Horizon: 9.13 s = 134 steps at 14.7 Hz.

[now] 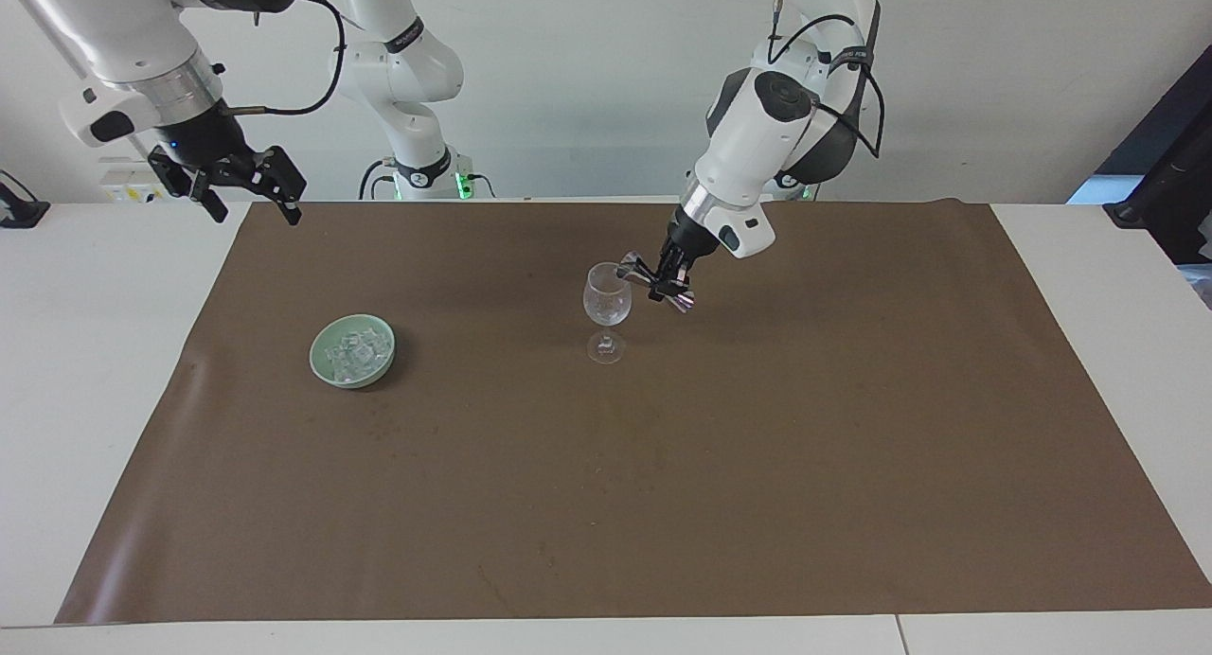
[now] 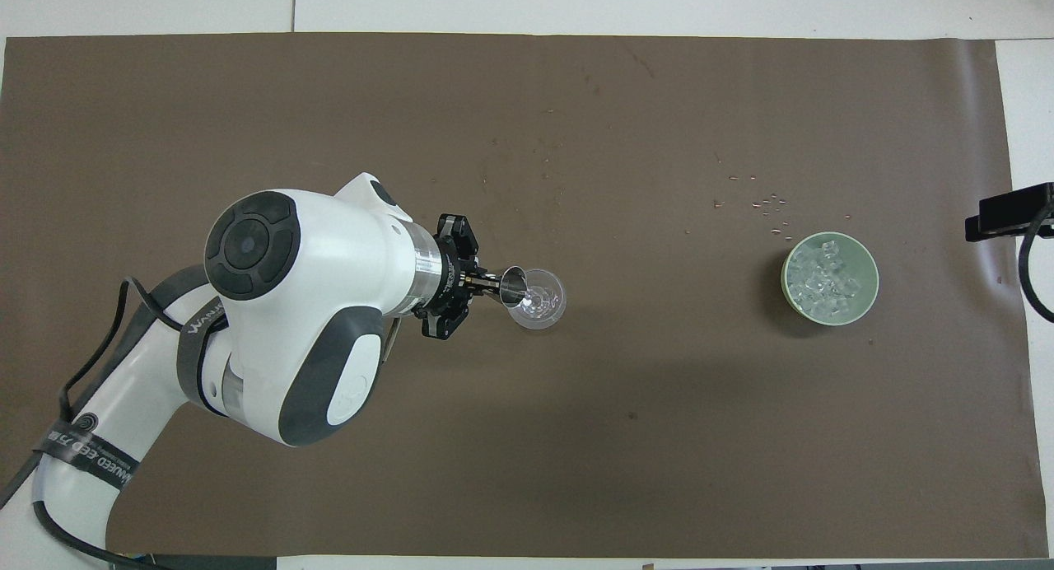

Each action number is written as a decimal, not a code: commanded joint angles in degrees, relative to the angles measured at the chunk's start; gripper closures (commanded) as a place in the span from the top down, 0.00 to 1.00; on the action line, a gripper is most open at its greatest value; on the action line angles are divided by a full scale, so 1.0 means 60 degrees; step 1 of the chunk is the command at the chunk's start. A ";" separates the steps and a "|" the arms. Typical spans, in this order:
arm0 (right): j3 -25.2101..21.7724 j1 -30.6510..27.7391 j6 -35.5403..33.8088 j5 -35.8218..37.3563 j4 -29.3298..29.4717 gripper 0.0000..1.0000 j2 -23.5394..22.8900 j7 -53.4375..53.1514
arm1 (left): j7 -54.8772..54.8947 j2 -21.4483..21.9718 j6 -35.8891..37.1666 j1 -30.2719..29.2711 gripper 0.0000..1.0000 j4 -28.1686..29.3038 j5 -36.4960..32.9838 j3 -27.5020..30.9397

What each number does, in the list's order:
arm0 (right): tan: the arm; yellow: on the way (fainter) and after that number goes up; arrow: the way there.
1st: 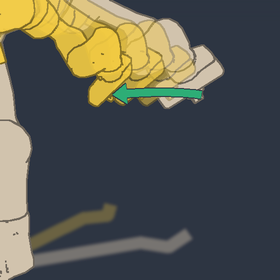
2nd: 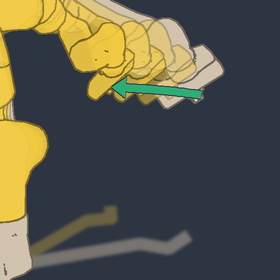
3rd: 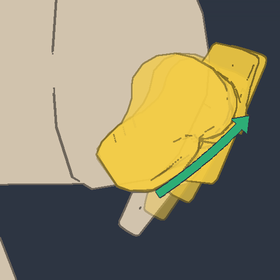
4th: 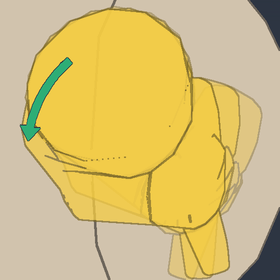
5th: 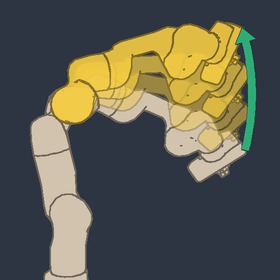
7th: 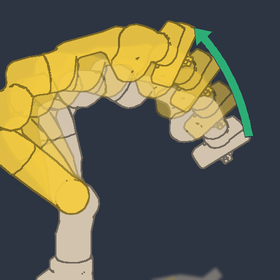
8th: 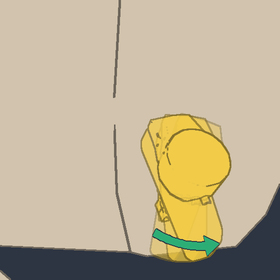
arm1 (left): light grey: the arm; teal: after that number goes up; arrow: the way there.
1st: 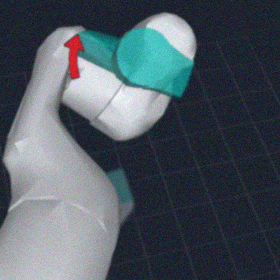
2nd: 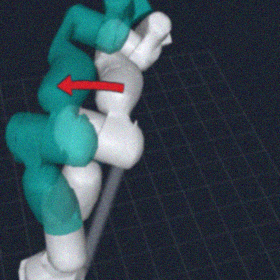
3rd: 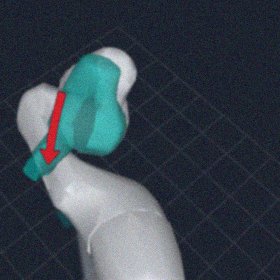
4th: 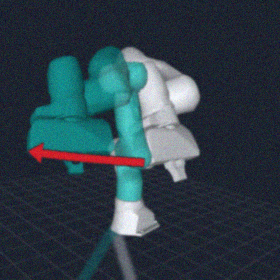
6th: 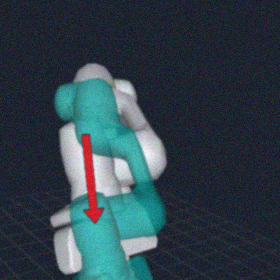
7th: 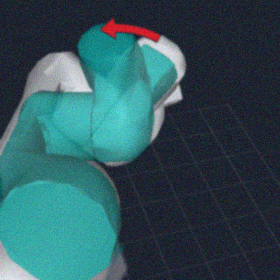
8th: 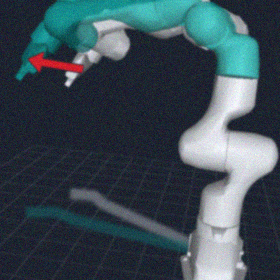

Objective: Pour wine and add ice with both arms
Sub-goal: 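Tilt the jigger over the clear cup with the left gripper, then carry the jigger back with the left gripper while the right gripper reaches the ice, then set down the jigger with the left gripper while the right gripper grasps ice, then carry the ice cube with the right gripper over the clear cup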

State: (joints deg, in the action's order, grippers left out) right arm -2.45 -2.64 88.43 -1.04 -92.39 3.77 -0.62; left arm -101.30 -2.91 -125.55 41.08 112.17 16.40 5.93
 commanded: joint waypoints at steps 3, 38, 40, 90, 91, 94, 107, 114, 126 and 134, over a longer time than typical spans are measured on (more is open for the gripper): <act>0.0087 -0.0147 -0.0045 -0.0076 -0.0099 1.00 0.0089 0.0162 | -0.0885 -0.0131 0.0021 0.0478 0.00 -0.0325 -0.1385 0.0096; 0.0087 -0.0059 -0.0060 -0.0076 -0.0099 1.00 0.0089 0.0206 | -0.3127 -0.0130 0.1356 0.1608 0.00 -0.0985 -0.6529 -0.0153; 0.0101 -0.0044 -0.0060 -0.0076 -0.0114 1.00 0.0104 0.0221 | -0.3127 -0.0175 0.0991 0.1344 0.00 -0.0985 -0.5901 -0.0138; 0.0131 0.0146 0.8128 -0.0399 -0.6471 0.59 -0.1229 0.4410 | 0.9719 -0.4716 0.5632 -1.0508 0.00 -0.1103 0.8853 -0.0153; 0.0131 0.0161 0.8128 -0.0399 -0.6471 0.59 -0.1214 0.4396 | 0.9778 -0.4716 0.5618 -1.0523 0.00 -0.1001 0.8867 -0.0138; 0.0131 0.0161 0.8143 -0.0399 -0.6530 0.55 -0.1200 0.4411 | 1.0027 -0.4657 0.5530 -1.0523 0.00 -0.0766 0.8955 -0.0153; 0.0131 0.0161 0.8172 -0.0399 -0.6705 0.42 -0.1156 0.4396 | 1.0262 -0.4174 0.4724 -1.0332 1.00 -0.1496 0.6031 -0.0021; 0.0131 0.0146 0.8187 -0.0399 -0.6852 0.42 -0.1112 0.4366 | 1.0233 -0.3926 0.4769 -0.9983 1.00 -0.3767 0.2249 -0.0036; 0.0131 0.0117 0.8187 -0.0399 -0.7028 0.32 -0.1024 0.4410 | 1.1854 -0.1597 0.5324 -0.8561 1.00 -0.3842 -0.0008 -0.0138; 0.0131 0.0117 0.8187 -0.0399 -0.6999 0.20 -0.1039 0.4410 | 1.5425 -0.0849 0.5559 -0.6920 1.00 -0.3578 -0.1430 -0.0138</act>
State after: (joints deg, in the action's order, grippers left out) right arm -1.82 -1.59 136.27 -2.31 -132.94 -3.58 24.14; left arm -15.54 -10.30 -92.01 -1.75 88.25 9.54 4.42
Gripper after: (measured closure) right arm 0.744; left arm 0.000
